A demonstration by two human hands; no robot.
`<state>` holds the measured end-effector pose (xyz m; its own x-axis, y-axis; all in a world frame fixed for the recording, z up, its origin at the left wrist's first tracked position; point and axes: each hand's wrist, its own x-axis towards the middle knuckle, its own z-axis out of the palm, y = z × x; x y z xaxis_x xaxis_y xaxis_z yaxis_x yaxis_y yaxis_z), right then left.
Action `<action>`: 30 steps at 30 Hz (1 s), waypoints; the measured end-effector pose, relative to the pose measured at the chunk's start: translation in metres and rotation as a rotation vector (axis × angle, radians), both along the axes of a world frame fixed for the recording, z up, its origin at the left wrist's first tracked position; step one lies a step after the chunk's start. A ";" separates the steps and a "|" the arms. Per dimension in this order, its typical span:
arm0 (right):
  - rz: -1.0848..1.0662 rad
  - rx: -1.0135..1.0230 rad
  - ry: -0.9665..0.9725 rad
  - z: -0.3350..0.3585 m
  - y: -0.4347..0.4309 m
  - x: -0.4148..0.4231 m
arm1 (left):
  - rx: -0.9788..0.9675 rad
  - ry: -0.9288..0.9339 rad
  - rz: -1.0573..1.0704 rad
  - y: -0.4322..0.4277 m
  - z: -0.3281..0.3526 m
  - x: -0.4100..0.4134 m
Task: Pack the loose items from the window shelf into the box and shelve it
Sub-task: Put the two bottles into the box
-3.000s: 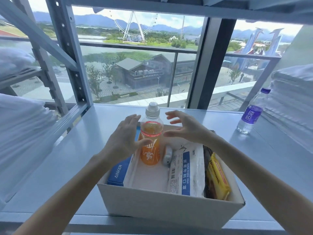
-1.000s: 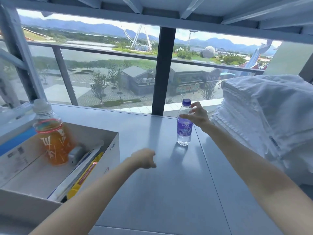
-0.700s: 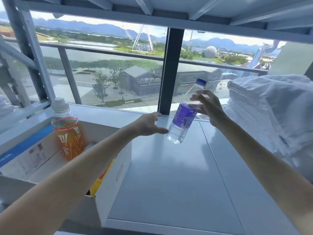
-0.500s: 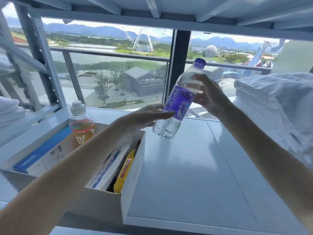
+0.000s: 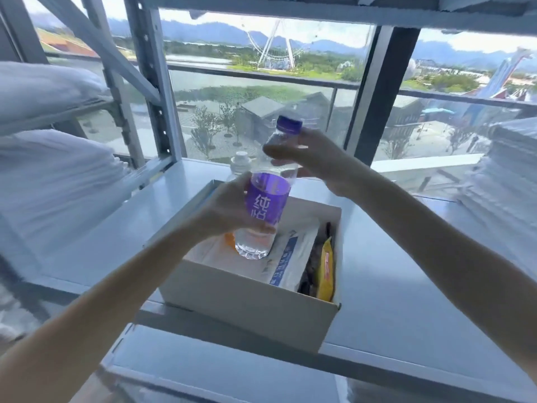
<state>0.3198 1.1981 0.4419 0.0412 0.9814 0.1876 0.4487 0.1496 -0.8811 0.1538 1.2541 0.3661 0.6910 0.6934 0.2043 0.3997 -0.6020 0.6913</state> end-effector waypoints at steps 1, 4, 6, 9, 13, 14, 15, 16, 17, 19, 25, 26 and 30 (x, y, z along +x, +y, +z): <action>-0.013 -0.004 0.009 -0.008 0.007 -0.008 | 0.032 -0.002 0.007 0.005 -0.003 -0.008; -0.027 -0.043 0.033 -0.029 0.024 -0.027 | 0.090 0.109 -0.009 0.024 -0.013 -0.038; -0.018 -0.063 0.047 -0.044 0.032 -0.039 | 0.188 0.248 0.024 0.035 -0.019 -0.058; -0.039 -0.029 -0.064 -0.067 0.039 -0.053 | 0.307 0.348 0.148 0.047 -0.036 -0.078; -0.064 0.024 -0.174 -0.079 0.046 -0.063 | 0.135 0.291 0.139 0.047 -0.049 -0.084; -0.060 0.022 -0.154 -0.080 0.048 -0.064 | 0.122 0.282 0.136 0.046 -0.049 -0.084; -0.056 0.020 -0.119 -0.080 0.050 -0.066 | 0.124 0.273 0.135 0.047 -0.050 -0.083; -0.059 0.019 -0.091 -0.081 0.053 -0.067 | 0.132 0.265 0.139 0.049 -0.051 -0.083; -0.062 0.021 -0.070 -0.082 0.054 -0.069 | 0.137 0.258 0.142 0.050 -0.052 -0.083; -0.073 0.024 -0.053 -0.084 0.055 -0.071 | 0.155 0.239 0.147 0.050 -0.054 -0.083; -0.095 0.116 -0.259 -0.089 0.052 -0.069 | 0.204 0.269 0.144 0.053 -0.059 -0.082; -0.117 0.147 -0.342 -0.089 0.051 -0.067 | 0.215 0.272 0.140 0.052 -0.058 -0.081; -0.108 0.181 -0.465 -0.072 0.028 -0.039 | 0.229 0.164 0.098 0.051 -0.050 -0.070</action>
